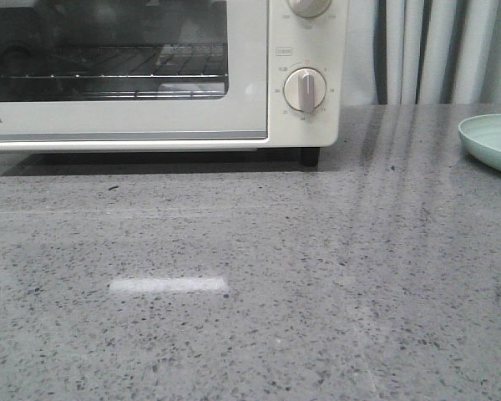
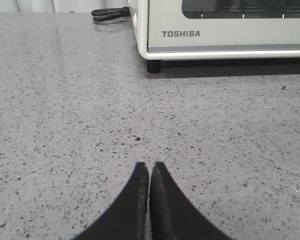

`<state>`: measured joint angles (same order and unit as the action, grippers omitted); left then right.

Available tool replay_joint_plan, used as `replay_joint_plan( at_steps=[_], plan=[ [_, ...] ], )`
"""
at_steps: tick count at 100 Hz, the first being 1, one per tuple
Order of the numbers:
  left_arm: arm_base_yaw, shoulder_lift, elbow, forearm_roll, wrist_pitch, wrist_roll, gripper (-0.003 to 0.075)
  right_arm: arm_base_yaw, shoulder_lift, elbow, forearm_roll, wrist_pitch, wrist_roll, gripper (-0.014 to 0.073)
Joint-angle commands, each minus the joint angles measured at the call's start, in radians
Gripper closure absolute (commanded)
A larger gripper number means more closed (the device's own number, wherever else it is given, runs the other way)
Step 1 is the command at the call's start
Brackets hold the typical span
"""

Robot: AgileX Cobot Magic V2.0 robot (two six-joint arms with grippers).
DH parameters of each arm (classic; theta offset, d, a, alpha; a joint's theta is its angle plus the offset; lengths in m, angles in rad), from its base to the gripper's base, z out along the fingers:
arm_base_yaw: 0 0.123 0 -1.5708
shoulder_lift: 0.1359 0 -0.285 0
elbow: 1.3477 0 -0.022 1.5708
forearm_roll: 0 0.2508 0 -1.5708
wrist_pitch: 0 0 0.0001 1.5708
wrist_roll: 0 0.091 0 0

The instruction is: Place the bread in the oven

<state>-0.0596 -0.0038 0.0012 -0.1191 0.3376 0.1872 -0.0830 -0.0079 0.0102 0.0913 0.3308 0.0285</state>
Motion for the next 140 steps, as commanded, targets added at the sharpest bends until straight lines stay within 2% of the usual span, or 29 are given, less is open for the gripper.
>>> replay_joint_plan(
  at_steps=[1,140],
  plan=[
    [0.004,-0.029,0.023,-0.011,-0.056,0.000,0.0741,0.002,-0.023,0.013,0.002,-0.060,-0.007,0.0662],
    [0.004,-0.029,0.023,0.016,-0.051,0.002,0.0741,0.002,-0.023,0.013,0.002,-0.075,-0.007,0.0662]
  ],
)
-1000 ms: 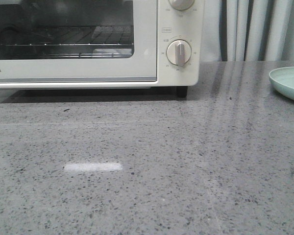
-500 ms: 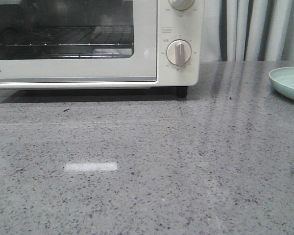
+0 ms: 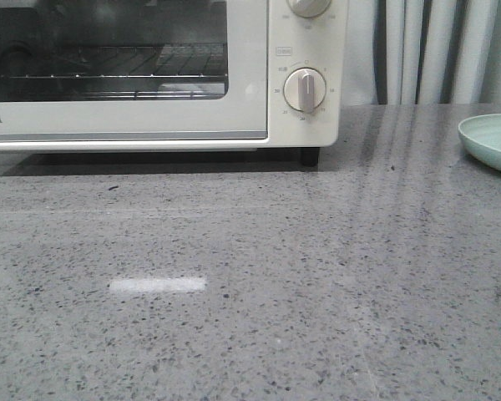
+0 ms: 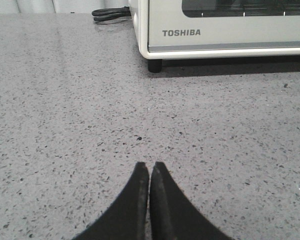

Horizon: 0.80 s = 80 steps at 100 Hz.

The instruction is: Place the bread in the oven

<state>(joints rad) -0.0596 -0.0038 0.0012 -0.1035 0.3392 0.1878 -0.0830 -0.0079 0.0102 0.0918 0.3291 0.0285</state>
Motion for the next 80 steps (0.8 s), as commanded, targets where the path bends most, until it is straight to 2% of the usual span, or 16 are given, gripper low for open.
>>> replay_joint_plan(
  at_steps=[1,18,29,36,44,67,74,80],
  plan=[
    [0.004,-0.029,0.023,0.001,-0.053,0.001,0.0741,0.002,-0.023,0.013,0.002,-0.077,-0.007,0.0662],
    [0.004,-0.029,0.023,0.026,-0.053,0.005,0.0741,0.002,-0.023,0.013,0.002,-0.206,-0.007,0.0662],
    [0.004,-0.029,0.023,0.196,-0.053,0.005,0.0741,0.002,-0.023,0.013,0.014,-0.367,-0.001,0.0662],
    [0.004,-0.029,0.023,0.281,-0.089,0.005,0.0741,0.002,-0.023,0.011,0.092,-0.450,0.010,0.0662],
    [0.004,-0.029,0.023,0.284,-0.145,0.005,0.0741,0.002,-0.023,0.011,0.188,-0.463,0.012,0.0662],
    [0.004,-0.029,0.023,0.284,-0.175,0.005,0.0741,0.002,-0.021,0.011,0.219,-0.434,0.012,0.0662],
    [0.006,-0.029,0.023,0.327,-0.179,0.005,0.0741,0.002,-0.021,0.011,0.225,-0.446,0.012,0.0662],
    [0.006,-0.029,0.023,0.249,-0.230,-0.011,0.0741,0.002,-0.021,0.011,0.241,-0.461,0.012,0.0662]
  ],
)
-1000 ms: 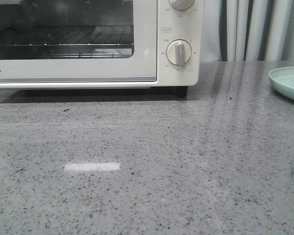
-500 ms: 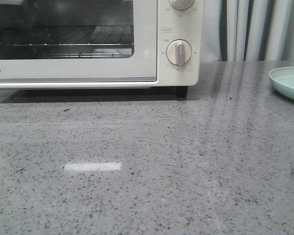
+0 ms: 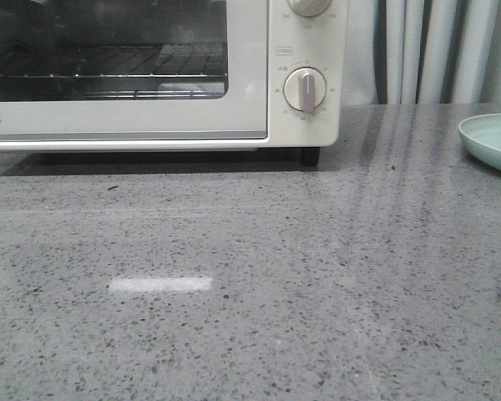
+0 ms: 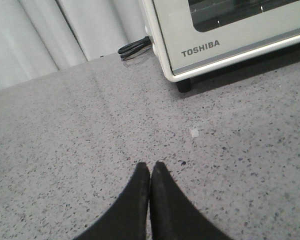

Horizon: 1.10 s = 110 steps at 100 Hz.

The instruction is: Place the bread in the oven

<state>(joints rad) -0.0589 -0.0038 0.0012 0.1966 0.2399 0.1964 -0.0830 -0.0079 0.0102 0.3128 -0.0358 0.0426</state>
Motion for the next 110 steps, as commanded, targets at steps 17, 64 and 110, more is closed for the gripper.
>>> replay_joint_plan(
  at_steps=[17,64,110],
  plan=[
    [0.003,-0.029,0.023,-0.467,-0.429,-0.062,0.0741,0.002,-0.021,0.009,0.101,-0.108,-0.002,0.0662],
    [0.003,-0.017,-0.040,-0.885,-0.557,-0.062,0.0741,0.002,-0.002,-0.150,0.094,0.024,-0.002,0.0662],
    [-0.032,0.521,-0.646,-0.579,0.103,0.033,0.0740,0.031,0.371,-0.550,0.035,0.442,-0.240,0.0662]
  ],
)
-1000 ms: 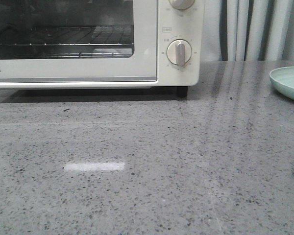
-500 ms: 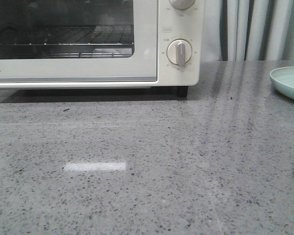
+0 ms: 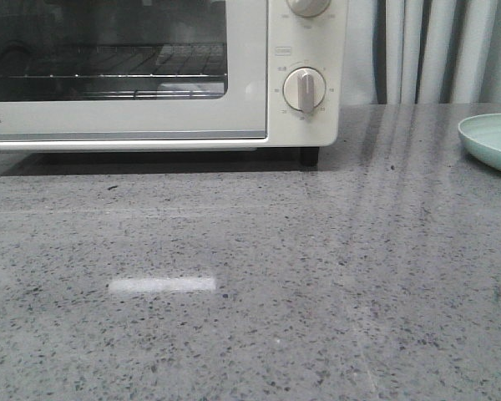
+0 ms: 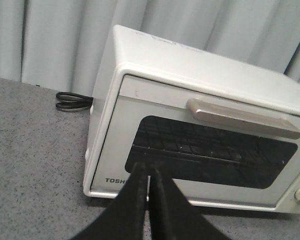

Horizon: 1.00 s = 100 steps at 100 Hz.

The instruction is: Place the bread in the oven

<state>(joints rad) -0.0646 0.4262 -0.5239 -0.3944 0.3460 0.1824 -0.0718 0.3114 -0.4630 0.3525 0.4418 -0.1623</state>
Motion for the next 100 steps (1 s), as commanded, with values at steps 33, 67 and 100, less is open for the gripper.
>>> replay_joint_plan(
  at_steps=[33,67,100],
  plan=[
    [-0.264,0.386,-0.383,0.014,-0.015,0.146,0.0741,0.072,0.056,-0.107,-0.005,-0.049,-0.035,0.0662],
    [-0.340,0.617,-0.475,0.024,-0.031,0.147,0.0741,0.072,0.056,-0.107,-0.005,-0.049,-0.035,0.0662],
    [-0.340,0.687,-0.475,0.079,-0.047,0.147,0.0741,0.072,0.056,-0.107,-0.005,-0.049,-0.035,0.0662]
  ],
)
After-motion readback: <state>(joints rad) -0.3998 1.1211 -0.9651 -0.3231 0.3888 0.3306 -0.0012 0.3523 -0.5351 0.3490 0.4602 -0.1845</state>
